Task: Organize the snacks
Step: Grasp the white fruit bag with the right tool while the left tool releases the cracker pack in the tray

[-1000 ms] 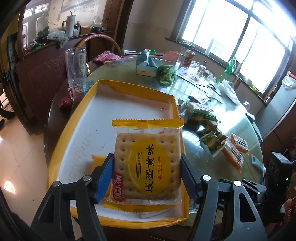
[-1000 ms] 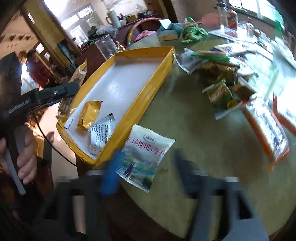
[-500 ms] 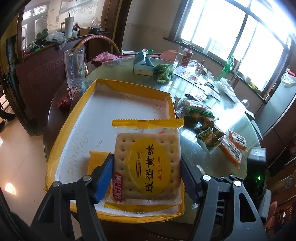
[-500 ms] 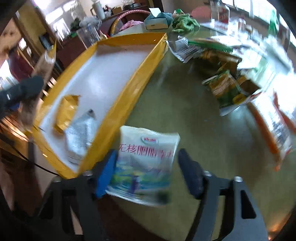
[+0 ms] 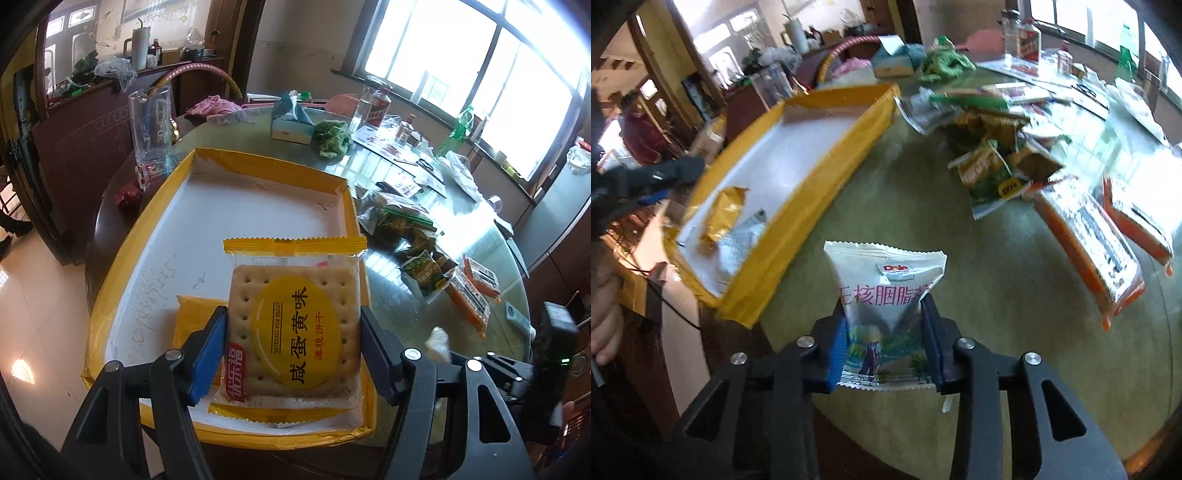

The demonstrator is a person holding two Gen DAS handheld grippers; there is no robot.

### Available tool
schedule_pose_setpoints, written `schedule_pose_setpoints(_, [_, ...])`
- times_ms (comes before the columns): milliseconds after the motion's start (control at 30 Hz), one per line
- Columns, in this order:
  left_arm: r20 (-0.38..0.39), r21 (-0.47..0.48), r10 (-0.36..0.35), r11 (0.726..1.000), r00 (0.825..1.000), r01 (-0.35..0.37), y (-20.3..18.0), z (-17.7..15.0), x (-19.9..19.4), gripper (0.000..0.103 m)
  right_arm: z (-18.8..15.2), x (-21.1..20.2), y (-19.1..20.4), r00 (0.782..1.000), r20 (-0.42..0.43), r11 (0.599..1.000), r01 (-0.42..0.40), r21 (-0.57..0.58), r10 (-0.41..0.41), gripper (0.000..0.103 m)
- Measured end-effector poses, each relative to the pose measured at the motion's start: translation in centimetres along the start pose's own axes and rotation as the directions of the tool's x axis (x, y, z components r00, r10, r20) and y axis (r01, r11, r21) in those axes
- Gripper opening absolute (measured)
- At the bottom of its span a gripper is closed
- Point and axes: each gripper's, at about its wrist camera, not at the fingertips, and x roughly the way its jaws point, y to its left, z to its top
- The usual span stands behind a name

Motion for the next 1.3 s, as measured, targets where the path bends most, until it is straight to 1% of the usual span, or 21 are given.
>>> schedule_pose_setpoints(133, [0.002, -0.027, 0.010, 1.000, 1.000, -0.010, 1.2, 0.6, 0.2, 0.068, 1.1, -1.5, 0.9, 0.998, 0.045, 0.999, -0.045, -0.014, 0.045, 0.037])
schedule_pose_setpoints(267, [0.009, -0.044, 0.036, 0.998, 0.999, -0.035, 2.6, 1.7, 0.3, 0.068, 3.3, -2.1, 2.7, 0.991, 0.073, 0.993, -0.105, -0.045, 0.108, 0.037])
schedule_pose_setpoints(400, [0.000, -0.035, 0.066, 0.997, 0.998, -0.066, 4.1, 3.7, 1.3, 0.068, 5.9, -0.9, 5.0, 0.989, 0.073, 0.990, -0.124, -0.071, 0.129, 0.037])
schedule_pose_setpoints(500, [-0.022, -0.023, 0.049, 0.999, 0.999, -0.049, 5.0, 5.2, 2.9, 0.068, 7.8, 1.0, 6.7, 0.989, 0.048, 0.987, -0.138, -0.083, 0.142, 0.037])
schedule_pose_setpoints(533, [-0.024, -0.022, 0.046, 0.999, 0.999, -0.047, 5.3, 5.5, 3.4, 0.068, 8.3, 1.7, 7.2, 0.990, 0.037, 0.987, -0.136, -0.087, 0.139, 0.037])
schedule_pose_setpoints(600, [-0.053, -0.014, 0.056, 0.998, 0.997, -0.057, 5.9, 6.1, 5.0, 0.068, 9.2, 3.4, 8.2, 0.993, 0.013, 0.989, -0.115, -0.092, 0.117, 0.038])
schedule_pose_setpoints(733, [-0.094, -0.002, 0.085, 0.996, 0.992, -0.086, 6.8, 6.4, 7.0, 0.068, 10.2, 5.7, 10.1, 0.996, -0.003, 0.988, -0.086, -0.125, 0.086, 0.038])
schedule_pose_setpoints(833, [-0.116, 0.019, 0.113, 0.994, 0.987, -0.112, 6.9, 6.5, 7.9, 0.068, 10.2, 6.6, 11.0, 0.999, 0.002, 0.987, -0.053, -0.152, 0.054, 0.038])
schedule_pose_setpoints(967, [-0.160, 0.028, 0.109, 0.994, 0.981, -0.106, 7.0, 6.3, 9.1, 0.069, 10.0, 8.3, 11.8, 0.999, -0.037, 0.984, -0.034, -0.173, 0.028, 0.039])
schedule_pose_setpoints(1000, [-0.170, 0.025, 0.109, 0.994, 0.980, -0.106, 7.0, 6.3, 9.2, 0.069, 9.8, 8.6, 12.0, 0.999, -0.041, 0.983, -0.019, -0.183, 0.012, 0.041])
schedule_pose_setpoints(1067, [-0.191, 0.012, 0.104, 0.995, 0.976, -0.104, 7.4, 6.3, 9.6, 0.069, 9.5, 8.9, 12.0, 0.999, -0.040, 0.983, 0.006, -0.185, -0.014, 0.048])
schedule_pose_setpoints(1133, [-0.198, -0.011, 0.086, 0.996, 0.976, -0.090, 7.8, 6.3, 9.5, 0.070, 9.4, 9.1, 11.7, 0.999, -0.045, 0.986, 0.004, -0.164, -0.012, 0.054])
schedule_pose_setpoints(1167, [-0.195, -0.029, 0.072, 0.996, 0.978, -0.079, 8.0, 6.3, 9.2, 0.074, 9.4, 9.1, 11.5, 0.999, -0.047, 0.988, -0.009, -0.157, 0.002, 0.054])
schedule_pose_setpoints(1200, [-0.187, -0.039, 0.073, 0.996, 0.980, -0.082, 8.1, 6.4, 9.1, 0.077, 9.5, 9.1, 11.4, 0.999, -0.044, 0.987, -0.020, -0.157, 0.014, 0.057])
schedule_pose_setpoints(1233, [-0.179, -0.042, 0.088, 0.994, 0.980, -0.097, 8.1, 6.6, 8.9, 0.083, 9.5, 8.9, 11.4, 0.999, -0.041, 0.988, -0.032, -0.154, 0.026, 0.062])
schedule_pose_setpoints(1267, [-0.174, -0.036, 0.120, 0.991, 0.977, -0.128, 8.0, 6.7, 8.8, 0.083, 9.5, 8.6, 11.2, 0.998, -0.035, 0.988, -0.051, -0.145, 0.046, 0.065])
schedule_pose_setpoints(1300, [-0.184, -0.031, 0.127, 0.990, 0.975, -0.135, 8.0, 6.8, 8.9, 0.083, 9.5, 8.4, 11.1, 0.998, -0.031, 0.989, -0.060, -0.136, 0.056, 0.071])
